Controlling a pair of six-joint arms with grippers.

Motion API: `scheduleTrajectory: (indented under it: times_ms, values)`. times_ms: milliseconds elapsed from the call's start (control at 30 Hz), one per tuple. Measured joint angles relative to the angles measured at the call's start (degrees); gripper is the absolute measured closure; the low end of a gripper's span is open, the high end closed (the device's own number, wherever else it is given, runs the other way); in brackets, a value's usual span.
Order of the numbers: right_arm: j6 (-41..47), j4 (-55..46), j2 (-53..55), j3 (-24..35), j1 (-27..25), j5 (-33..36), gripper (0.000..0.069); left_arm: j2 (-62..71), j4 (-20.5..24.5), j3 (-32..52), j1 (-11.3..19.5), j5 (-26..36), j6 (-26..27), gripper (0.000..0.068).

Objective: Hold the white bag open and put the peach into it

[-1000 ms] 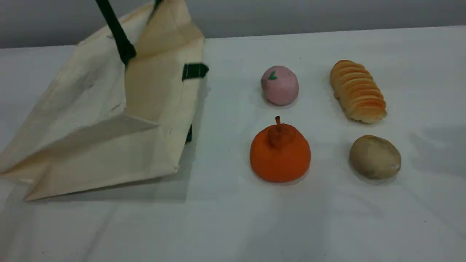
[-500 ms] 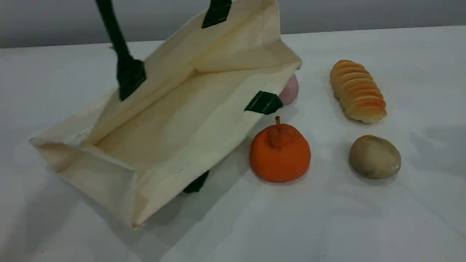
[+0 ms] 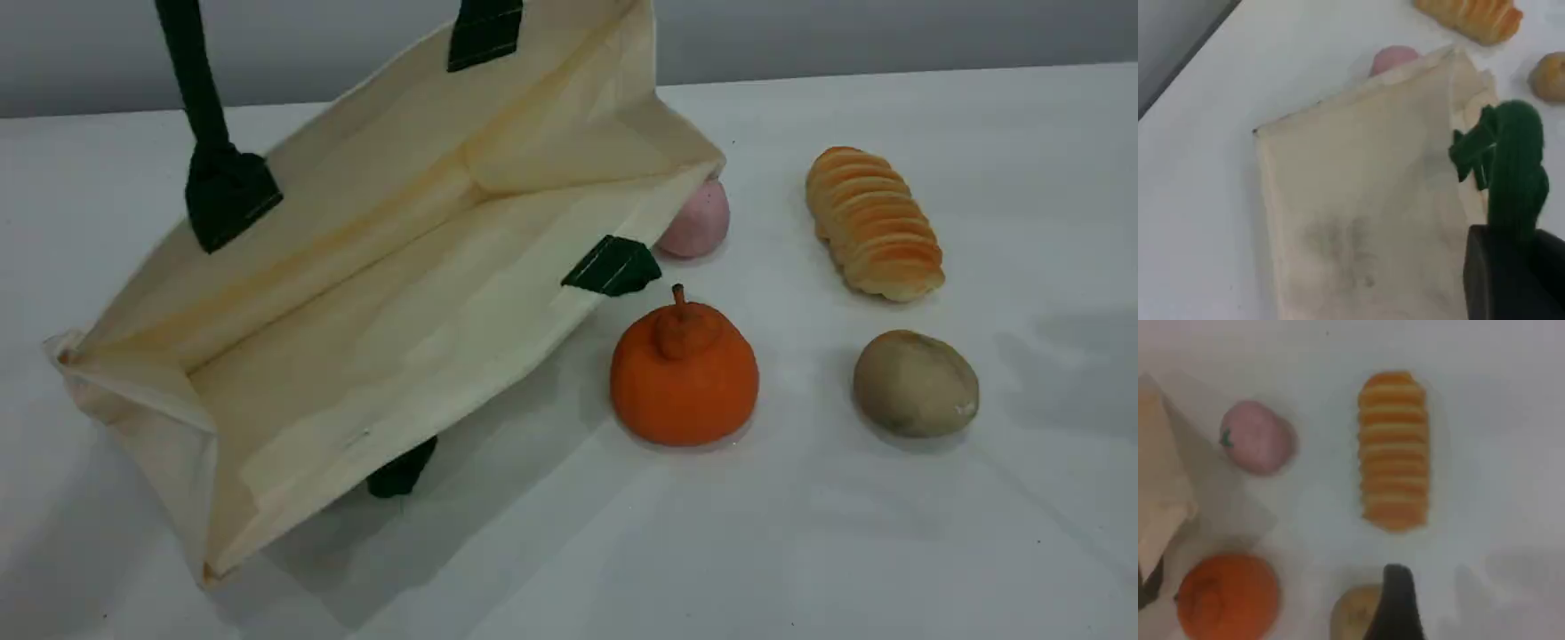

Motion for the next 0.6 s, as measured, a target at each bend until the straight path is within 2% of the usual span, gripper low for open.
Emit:
scheduleTrajectory:
  times_ms: [267,467,600]
  values:
    - [0.01,0.27,0.00,0.00,0.54,7.73,0.0164,0.05,0.34,0.00,0.00,0.00,-1.20,0.0585]
    - [-1.37,3.00,1.18,-0.47,6.84,6.18,0.0164,0.05,0.92,0.00,0.00,0.00,-1.60,0.0586]
    - [-1.49,3.50,5.22,-3.09,10.62,6.12,0.0164,0.05,1.14,0.00,0.00,0.00,-2.28,0.0586]
